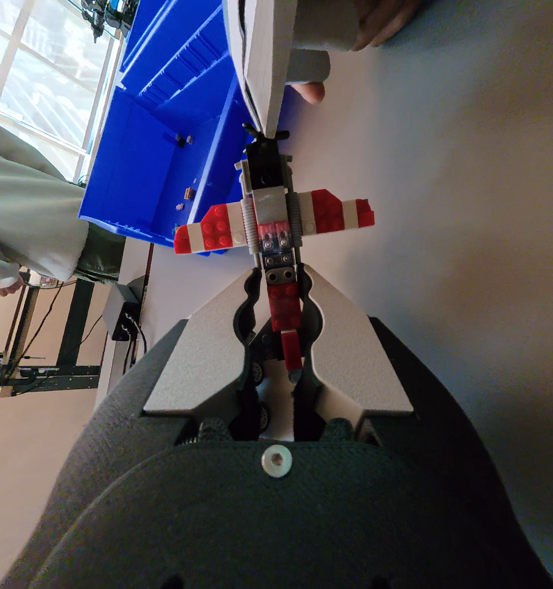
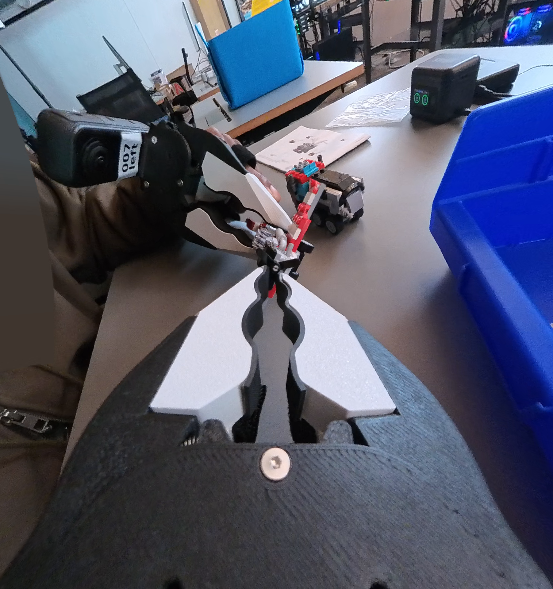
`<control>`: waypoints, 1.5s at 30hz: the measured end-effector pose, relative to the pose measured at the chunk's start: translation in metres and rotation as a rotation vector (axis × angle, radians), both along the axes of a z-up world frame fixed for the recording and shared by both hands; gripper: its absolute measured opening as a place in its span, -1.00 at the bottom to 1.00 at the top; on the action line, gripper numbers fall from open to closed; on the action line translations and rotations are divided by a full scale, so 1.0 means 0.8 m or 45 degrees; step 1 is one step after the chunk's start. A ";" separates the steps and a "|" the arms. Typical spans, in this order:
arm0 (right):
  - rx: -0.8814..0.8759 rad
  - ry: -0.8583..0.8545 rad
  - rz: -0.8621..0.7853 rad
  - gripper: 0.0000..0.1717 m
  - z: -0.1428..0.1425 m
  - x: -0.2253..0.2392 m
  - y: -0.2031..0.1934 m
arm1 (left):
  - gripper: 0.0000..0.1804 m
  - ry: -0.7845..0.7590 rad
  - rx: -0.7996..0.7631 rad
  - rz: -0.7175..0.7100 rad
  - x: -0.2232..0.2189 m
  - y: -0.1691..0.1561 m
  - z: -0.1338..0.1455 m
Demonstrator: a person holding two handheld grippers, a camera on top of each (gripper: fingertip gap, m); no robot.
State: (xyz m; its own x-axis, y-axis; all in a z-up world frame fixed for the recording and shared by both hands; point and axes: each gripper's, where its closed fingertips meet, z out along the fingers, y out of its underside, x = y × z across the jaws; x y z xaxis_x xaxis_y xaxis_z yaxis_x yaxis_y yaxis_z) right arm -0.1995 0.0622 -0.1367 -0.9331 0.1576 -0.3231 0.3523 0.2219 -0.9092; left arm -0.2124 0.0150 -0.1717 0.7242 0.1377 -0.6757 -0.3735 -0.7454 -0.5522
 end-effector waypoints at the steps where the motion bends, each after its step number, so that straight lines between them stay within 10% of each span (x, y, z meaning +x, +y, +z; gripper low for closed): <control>1: -0.003 0.000 -0.005 -0.97 0.000 0.000 0.000 | -0.73 -0.006 0.004 0.001 0.000 0.000 0.000; 45: 0.349 0.174 0.027 -0.93 -0.046 -0.010 0.015 | -0.78 -0.700 0.080 0.257 0.009 -0.004 -0.042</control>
